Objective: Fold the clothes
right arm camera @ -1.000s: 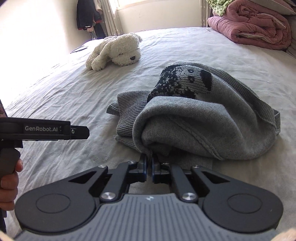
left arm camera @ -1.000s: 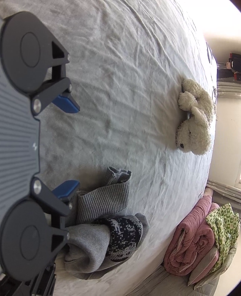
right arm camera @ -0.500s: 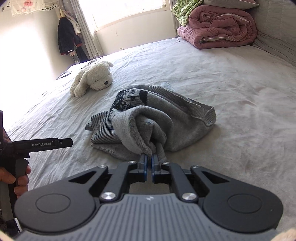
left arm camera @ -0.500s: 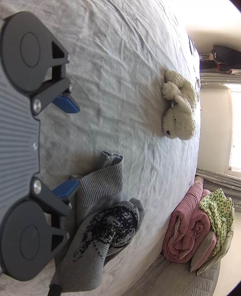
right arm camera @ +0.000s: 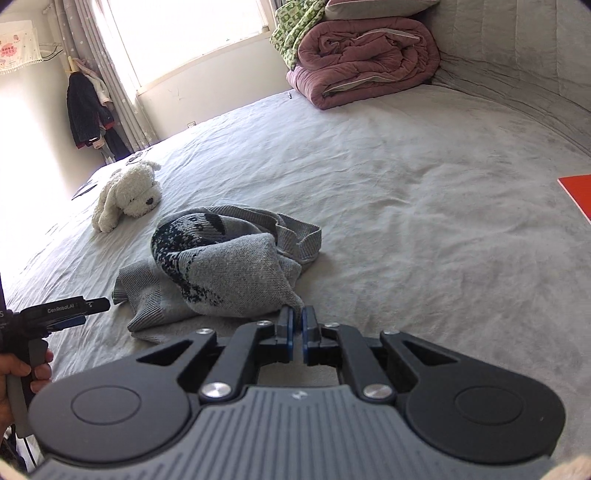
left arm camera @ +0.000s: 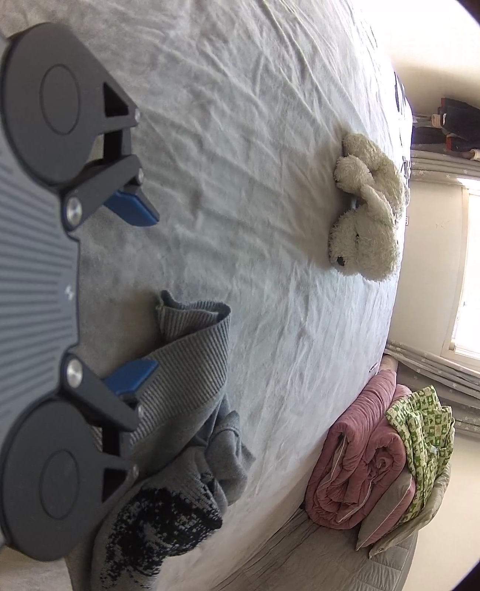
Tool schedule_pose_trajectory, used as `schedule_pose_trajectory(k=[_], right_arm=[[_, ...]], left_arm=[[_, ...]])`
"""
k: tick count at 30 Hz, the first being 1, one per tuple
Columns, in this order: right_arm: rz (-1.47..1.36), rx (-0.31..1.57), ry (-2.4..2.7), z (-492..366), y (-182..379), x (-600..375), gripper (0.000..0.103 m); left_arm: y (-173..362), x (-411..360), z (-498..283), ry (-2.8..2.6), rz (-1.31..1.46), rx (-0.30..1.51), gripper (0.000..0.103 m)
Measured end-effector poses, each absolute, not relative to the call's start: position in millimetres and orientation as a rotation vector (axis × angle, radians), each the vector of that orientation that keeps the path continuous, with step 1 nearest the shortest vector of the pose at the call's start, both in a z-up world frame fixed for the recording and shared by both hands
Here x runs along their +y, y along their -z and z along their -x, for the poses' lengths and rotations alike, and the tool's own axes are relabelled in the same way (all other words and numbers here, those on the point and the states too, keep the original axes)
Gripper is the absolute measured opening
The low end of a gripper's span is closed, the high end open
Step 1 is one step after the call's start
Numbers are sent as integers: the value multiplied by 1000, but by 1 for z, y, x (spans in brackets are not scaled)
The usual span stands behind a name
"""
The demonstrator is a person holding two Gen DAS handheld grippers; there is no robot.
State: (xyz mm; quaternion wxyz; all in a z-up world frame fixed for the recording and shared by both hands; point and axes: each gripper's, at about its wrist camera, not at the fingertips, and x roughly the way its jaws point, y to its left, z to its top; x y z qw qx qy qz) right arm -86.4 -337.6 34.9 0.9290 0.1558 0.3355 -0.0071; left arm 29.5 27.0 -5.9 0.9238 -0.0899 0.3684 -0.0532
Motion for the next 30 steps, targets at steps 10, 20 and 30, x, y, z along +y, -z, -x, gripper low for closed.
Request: schedule_pose_trajectory(k=[10, 20, 30], right_arm=[[-338, 780, 94, 68, -1, -369, 5], [-334, 811, 79, 70, 4, -367, 5], [-363, 791, 94, 78, -8, -359, 11]], left_arm=[[27, 31, -50, 98, 287, 723, 69], [12, 31, -37, 43, 254, 609, 0], [16, 28, -37, 166, 226, 636, 49]])
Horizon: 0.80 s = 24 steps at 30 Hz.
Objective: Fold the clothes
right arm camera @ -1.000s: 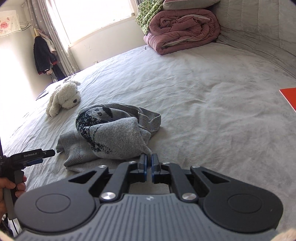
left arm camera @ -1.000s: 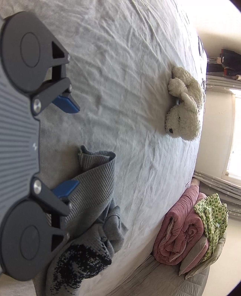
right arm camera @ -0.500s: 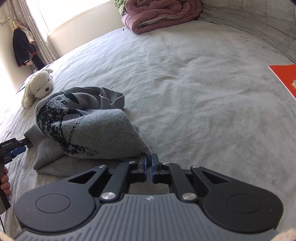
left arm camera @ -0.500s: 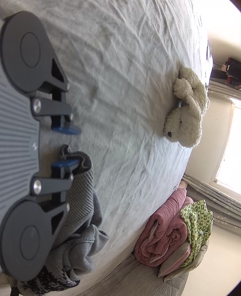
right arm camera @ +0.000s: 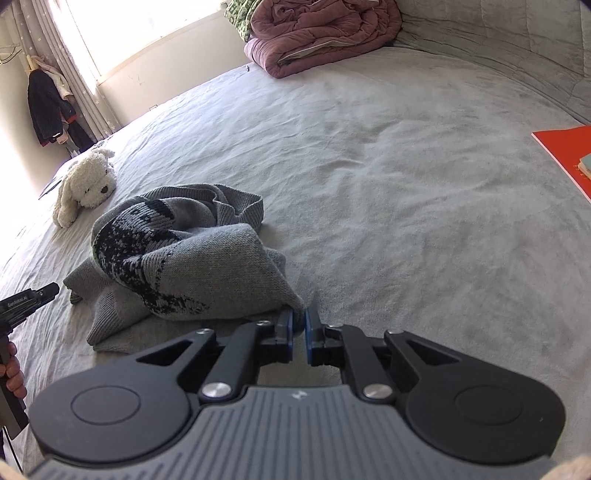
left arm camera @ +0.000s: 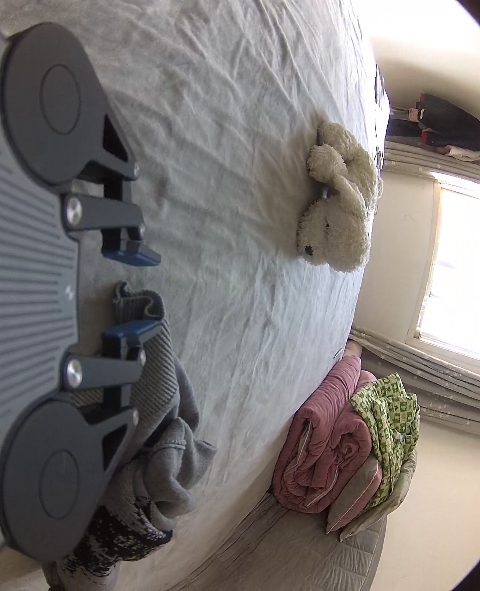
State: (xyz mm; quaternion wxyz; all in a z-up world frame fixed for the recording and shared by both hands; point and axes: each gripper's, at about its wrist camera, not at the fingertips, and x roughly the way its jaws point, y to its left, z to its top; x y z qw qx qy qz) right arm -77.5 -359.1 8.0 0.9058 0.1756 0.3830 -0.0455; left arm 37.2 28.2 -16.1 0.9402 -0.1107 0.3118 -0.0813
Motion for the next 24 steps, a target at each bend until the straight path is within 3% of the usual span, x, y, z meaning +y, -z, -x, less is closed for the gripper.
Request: schedule_pose_trajectory(k=[4, 6, 7, 8, 16, 18, 20, 22, 24], right_arm=[[-314, 762, 98, 81, -20, -347, 16], [-299, 735, 46, 84, -29, -335, 27], [-293, 725, 8, 84, -32, -328, 42], [-288, 718, -39, 83, -35, -320, 47], [-208, 794, -295, 52, -15, -233, 47], [-166, 810, -306, 43, -9, -216, 52], [-126, 820, -312, 35, -2, -201, 64], [-90, 829, -315, 26, 4, -190, 67], [-58, 849, -311, 17, 11, -181, 67]], left_arm=[[26, 23, -43, 187, 238, 642, 50], [33, 22, -47, 210, 256, 644, 50], [38, 23, -50, 218, 264, 646, 50], [41, 24, -53, 221, 274, 643, 50], [46, 32, -62, 261, 346, 614, 47], [47, 31, -66, 274, 346, 617, 41], [48, 31, -70, 288, 347, 624, 34], [48, 30, -74, 305, 344, 634, 26], [48, 29, -75, 312, 334, 641, 8]])
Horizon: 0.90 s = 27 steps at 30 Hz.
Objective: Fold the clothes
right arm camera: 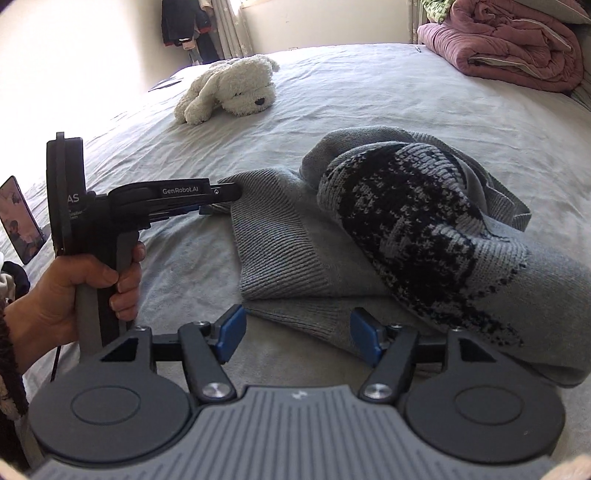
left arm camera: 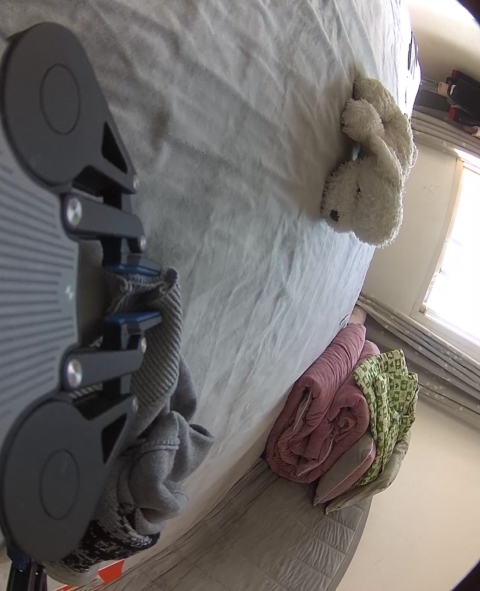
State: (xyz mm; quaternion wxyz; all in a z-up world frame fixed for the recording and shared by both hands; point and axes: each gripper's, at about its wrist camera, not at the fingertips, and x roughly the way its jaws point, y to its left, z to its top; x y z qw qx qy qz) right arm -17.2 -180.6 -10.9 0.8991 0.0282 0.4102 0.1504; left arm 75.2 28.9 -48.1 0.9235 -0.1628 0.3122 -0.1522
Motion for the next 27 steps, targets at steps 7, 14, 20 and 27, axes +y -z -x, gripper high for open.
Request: schedule_pose_trajectory(k=[7, 14, 20, 27], right_arm=[[120, 799, -298, 11, 27, -159, 23], [66, 816, -297, 21, 18, -178, 9], [-28, 861, -339, 42, 4, -201, 9], [-138, 887, -355, 70, -7, -240, 9]], left_arm=[[34, 20, -63, 256, 204, 628, 5], [4, 23, -36, 209, 98, 638, 5], [-25, 31, 4, 206, 8, 653, 5], [-50, 39, 64, 253, -19, 668, 5]])
